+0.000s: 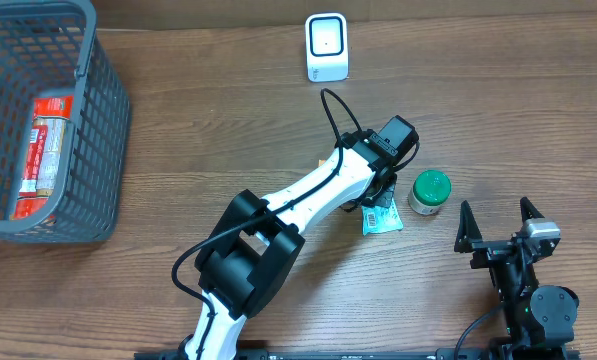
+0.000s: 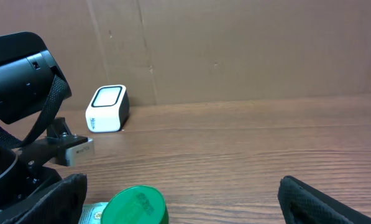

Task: Scan the item barcode
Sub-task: 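Open the left gripper to release the green packet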

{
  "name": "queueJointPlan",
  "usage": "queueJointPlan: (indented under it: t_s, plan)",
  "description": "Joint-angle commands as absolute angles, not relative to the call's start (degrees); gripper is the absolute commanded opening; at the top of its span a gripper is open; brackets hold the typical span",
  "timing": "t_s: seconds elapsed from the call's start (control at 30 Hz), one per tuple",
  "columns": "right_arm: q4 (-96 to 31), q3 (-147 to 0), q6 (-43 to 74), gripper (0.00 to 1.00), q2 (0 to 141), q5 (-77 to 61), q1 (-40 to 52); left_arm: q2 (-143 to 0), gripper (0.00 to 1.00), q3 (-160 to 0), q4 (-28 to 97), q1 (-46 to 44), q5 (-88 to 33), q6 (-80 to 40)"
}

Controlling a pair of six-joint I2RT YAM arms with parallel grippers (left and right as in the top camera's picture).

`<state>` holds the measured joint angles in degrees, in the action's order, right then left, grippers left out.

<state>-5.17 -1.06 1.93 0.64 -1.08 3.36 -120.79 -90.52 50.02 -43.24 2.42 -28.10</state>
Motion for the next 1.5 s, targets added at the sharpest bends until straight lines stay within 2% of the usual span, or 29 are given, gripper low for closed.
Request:
queueJointPlan:
  t_s: [0.0,0.2,0.53,0.87,1.2,1.47]
  plan:
    - [-4.82,-0.45,1.85,1.00,0.19,-0.99,3.14,-121.05,0.04,-92.73,49.91,-42.59,2.00,-26.85]
    - [-4.82,-0.45,1.85,1.00,0.19,-0.99,3.14,-121.30,0.04,-93.82,48.29,-42.98,-8.36,-29.93]
    - [-4.82,-0.45,1.85,1.00,0.19,-0.99,3.14,-124.60,0.04,-93.80,49.15,-45.78,-4.95,-32.36]
    - [-4.82,-0.45,1.85,1.00,0.19,-0.99,3.14,-125.14,0.04,-93.80,55.00,-44.82,4.67,-29.28]
    - [-4.82,-0.45,1.85,1.00,0.19,-0.99,3.14,-124.75,0.04,-94.59,50.48,-43.83,-1.74,-27.20]
    - [-4.82,-0.45,1.85,1.00,0.19,-0.99,3.14,-118.72,0.04,-105.06,55.66,-41.25,-1.04,-27.18]
